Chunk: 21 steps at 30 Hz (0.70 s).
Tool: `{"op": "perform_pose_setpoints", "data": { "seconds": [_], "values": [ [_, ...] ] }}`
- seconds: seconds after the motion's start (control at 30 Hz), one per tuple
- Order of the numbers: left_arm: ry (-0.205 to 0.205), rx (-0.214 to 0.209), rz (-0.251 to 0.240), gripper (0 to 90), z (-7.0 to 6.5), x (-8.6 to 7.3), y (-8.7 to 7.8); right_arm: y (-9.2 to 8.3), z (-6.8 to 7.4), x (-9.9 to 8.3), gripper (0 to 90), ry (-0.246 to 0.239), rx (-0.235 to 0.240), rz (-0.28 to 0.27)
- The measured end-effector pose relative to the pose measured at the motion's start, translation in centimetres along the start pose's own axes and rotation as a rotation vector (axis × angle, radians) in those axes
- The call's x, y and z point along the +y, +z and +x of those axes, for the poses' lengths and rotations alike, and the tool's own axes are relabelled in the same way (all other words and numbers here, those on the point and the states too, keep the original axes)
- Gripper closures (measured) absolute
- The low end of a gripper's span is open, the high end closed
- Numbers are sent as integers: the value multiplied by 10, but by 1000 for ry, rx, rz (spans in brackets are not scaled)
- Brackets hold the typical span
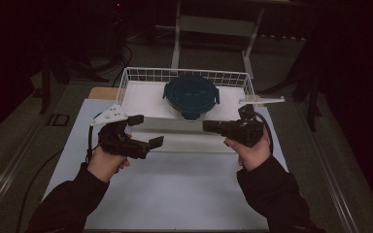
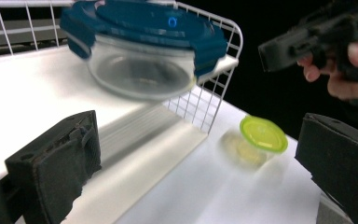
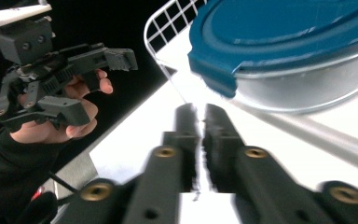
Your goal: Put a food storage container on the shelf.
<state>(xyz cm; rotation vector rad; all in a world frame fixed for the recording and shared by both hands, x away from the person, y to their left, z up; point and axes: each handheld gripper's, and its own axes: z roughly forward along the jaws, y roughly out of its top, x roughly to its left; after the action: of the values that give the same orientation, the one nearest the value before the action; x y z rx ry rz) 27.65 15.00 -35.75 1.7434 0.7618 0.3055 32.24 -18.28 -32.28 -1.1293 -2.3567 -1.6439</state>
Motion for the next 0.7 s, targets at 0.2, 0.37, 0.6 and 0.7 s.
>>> {"op": "perform_pose_setpoints", "data": {
  "seconds": [0.2,0.37,0.6,0.7],
  "values": [
    [21,10,9,0,-11,-30,-1,19,4,-5,899,-1,9,31],
    [26,10,45,0,-17,-57,-1,31,5,2,899,1,-12,25],
    [43,9,68,0,-26,-81,-4,41,-4,6,899,37,-29,16],
    [49,12,72,0,-29,-90,-3,43,-7,7,899,52,-30,16]
  ]
}}
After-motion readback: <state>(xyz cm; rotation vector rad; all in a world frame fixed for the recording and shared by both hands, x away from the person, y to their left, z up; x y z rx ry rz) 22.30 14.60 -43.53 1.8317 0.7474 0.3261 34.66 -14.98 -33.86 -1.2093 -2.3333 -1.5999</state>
